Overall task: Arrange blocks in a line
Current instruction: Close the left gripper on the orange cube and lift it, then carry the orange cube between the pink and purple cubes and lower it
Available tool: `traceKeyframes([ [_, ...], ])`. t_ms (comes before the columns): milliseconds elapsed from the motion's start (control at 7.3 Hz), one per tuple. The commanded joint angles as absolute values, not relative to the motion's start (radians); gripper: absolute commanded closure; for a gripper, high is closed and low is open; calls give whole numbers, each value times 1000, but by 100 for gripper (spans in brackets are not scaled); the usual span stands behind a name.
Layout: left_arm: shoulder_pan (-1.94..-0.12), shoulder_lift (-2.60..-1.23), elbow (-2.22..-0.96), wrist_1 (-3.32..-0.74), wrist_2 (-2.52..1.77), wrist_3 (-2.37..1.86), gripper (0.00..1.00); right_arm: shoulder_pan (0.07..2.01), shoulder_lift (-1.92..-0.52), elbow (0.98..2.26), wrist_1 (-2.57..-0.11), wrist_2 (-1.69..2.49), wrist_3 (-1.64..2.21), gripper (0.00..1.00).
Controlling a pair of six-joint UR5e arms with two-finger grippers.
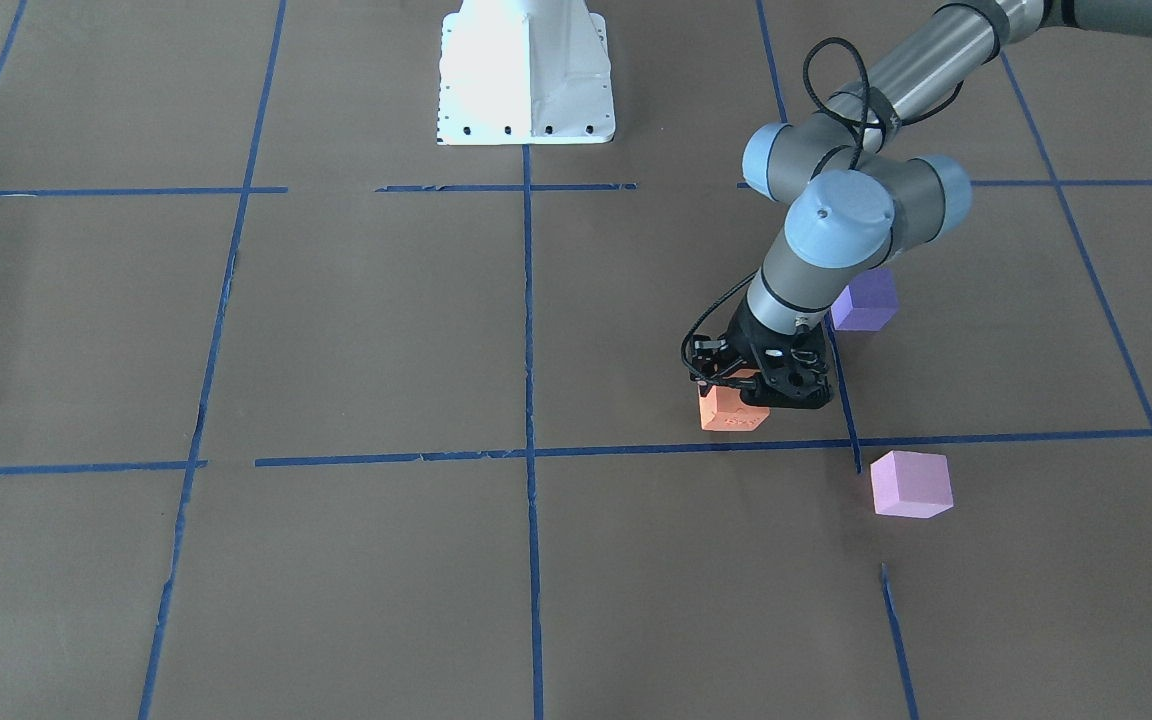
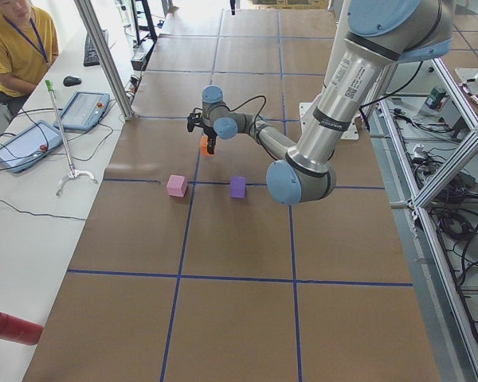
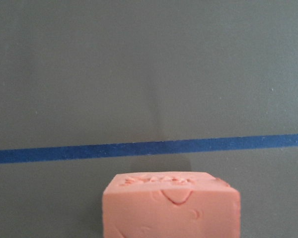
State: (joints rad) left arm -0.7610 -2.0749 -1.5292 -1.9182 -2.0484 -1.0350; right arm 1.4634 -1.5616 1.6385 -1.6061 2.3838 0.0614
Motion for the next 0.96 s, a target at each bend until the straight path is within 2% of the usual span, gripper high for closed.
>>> traceKeyframes([
  [0, -831, -1936, -1597, -1916, -2101, -1002, 71, 1463, -1562, 1640, -1606, 2384, 61, 0],
  [274, -885, -1835, -1595, -1928, -2109, -867, 71, 1463, -1562, 1638, -1606, 2384, 61, 0],
  [548, -894, -1828, -1577, -1928, -2109, -850, 64, 1463, -1562, 1638, -1606, 2384, 61, 0],
  [822, -887, -1847, -1569, -1930, -2111, -861, 61, 1463, -1562, 1638, -1606, 2384, 61, 0],
])
